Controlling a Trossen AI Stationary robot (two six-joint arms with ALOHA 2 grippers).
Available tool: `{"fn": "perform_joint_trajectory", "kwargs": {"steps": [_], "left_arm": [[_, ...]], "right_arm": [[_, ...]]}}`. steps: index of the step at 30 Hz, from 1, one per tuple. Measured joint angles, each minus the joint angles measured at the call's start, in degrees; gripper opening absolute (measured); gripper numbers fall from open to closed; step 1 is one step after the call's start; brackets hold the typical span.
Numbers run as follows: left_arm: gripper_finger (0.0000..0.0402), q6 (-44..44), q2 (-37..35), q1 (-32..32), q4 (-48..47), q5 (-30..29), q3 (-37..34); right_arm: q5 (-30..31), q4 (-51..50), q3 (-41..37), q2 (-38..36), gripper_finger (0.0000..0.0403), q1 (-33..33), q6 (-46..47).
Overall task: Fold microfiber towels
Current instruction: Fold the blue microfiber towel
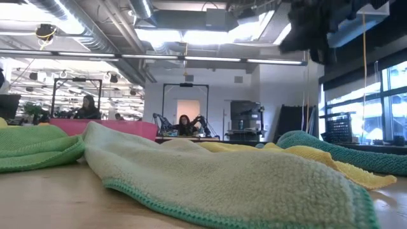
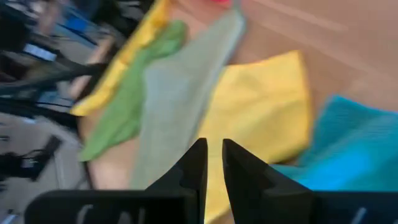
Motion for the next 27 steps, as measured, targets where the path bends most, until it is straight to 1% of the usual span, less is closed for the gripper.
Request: {"fn": "perform_joint_trajectory", "kwargs": {"steps": [2,5,8,11,13,18,21,24,27], "left_arm": [[0.0,-1.6,1.3,0.0,2.2,0.0,0.0],[0.0,-1.5,2.4,0.2,2.6,-0.9,0.0],[0.0,-1.5,3.5,0.2,2.7,-6.4,0.0],[0.0,-1.7,4.2,0.2,2.6,-10.8,0.0],[0.0,-2.3,4.3,0.1,2.7,-10.9,0.0],[0.0,-8.6,4.3,0.0,1.3,-11.0,0.0],[0.0,-11.3,4.3,-0.3,-0.5,-11.0,0.0],[0.0,-11.5,4.3,-0.7,-0.9,-10.9,0.0],[0.0,-11.2,4.3,-1.3,-0.6,-10.9,0.0]], "right_arm": [[-3.5,-3.2,0.3,1.5,0.0053,-3.3,-1.8],[-9.3,-6.9,0.7,5.3,0.0054,-7.9,-7.2],[-12.4,-9.7,0.8,10.2,0.0055,-11.5,-14.2],[-15.1,-10.1,0.9,14.5,0.0074,-14.7,-19.1],[-15.4,-9.9,0.9,16.5,0.0095,-16.4,-20.8],[-9.8,-9.5,0.9,18.0,0.0157,-19.5,-25.1],[-9.0,-6.9,0.9,18.0,0.0188,-21.7,-28.2],[-8.3,-4.2,1.2,20.3,0.0201,-24.5,-29.2],[-12.1,-5.0,1.0,25.1,0.0199,-27.6,-31.9]]}}
